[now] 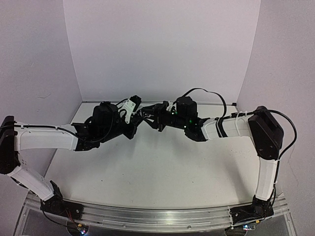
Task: Install the water faucets
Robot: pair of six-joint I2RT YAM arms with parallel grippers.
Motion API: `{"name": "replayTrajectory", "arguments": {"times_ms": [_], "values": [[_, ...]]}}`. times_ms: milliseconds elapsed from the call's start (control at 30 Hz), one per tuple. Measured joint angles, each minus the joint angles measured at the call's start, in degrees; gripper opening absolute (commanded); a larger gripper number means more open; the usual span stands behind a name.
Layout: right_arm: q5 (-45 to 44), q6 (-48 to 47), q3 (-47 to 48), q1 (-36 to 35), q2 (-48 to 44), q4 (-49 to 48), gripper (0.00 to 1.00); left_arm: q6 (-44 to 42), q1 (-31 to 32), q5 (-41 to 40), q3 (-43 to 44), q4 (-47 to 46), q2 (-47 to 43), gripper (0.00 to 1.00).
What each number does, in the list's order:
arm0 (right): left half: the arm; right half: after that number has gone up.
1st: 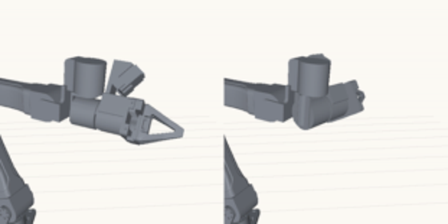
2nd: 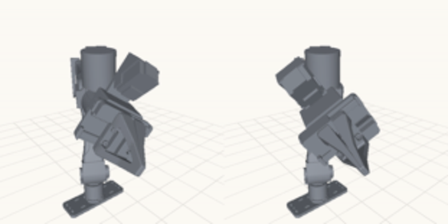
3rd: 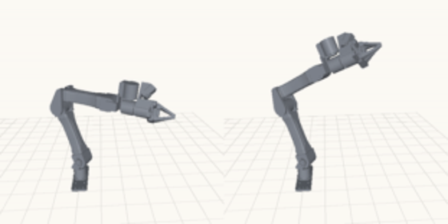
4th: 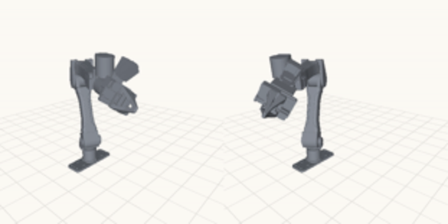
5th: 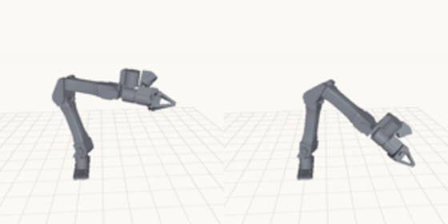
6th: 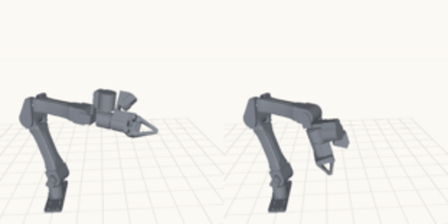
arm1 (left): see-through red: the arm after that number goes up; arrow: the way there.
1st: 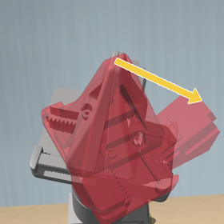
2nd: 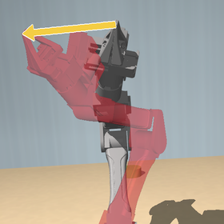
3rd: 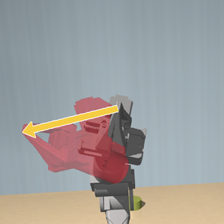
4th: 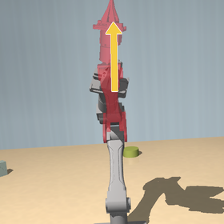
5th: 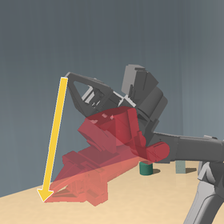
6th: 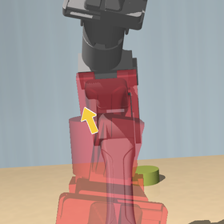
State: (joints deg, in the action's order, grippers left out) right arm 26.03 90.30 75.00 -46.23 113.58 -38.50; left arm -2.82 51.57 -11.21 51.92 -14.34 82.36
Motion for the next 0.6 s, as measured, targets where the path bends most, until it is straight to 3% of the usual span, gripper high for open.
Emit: {"name": "replayTrajectory", "arguments": {"times_ms": [133, 300, 467, 600], "values": [[0.46, 1.58, 0.79, -0.43, 0.00, 4.03, 0.00, -19.24, 3.74, -10.85, -1.25, -0.36, 0.49, 0.00], [1.05, 3.96, 1.27, -0.81, 0.00, 9.59, 0.00, -38.57, 6.05, -17.56, -2.89, -1.19, 1.46, 0.00], [1.34, 5.35, 1.27, -1.04, 0.00, 10.61, 0.03, -44.08, 6.91, -19.46, -3.21, -1.22, 1.38, 0.00], [1.99, 5.30, 1.30, -1.06, 0.00, 9.12, 0.72, -39.48, 6.77, -18.94, -3.21, -0.40, 0.02, 0.00]]}}
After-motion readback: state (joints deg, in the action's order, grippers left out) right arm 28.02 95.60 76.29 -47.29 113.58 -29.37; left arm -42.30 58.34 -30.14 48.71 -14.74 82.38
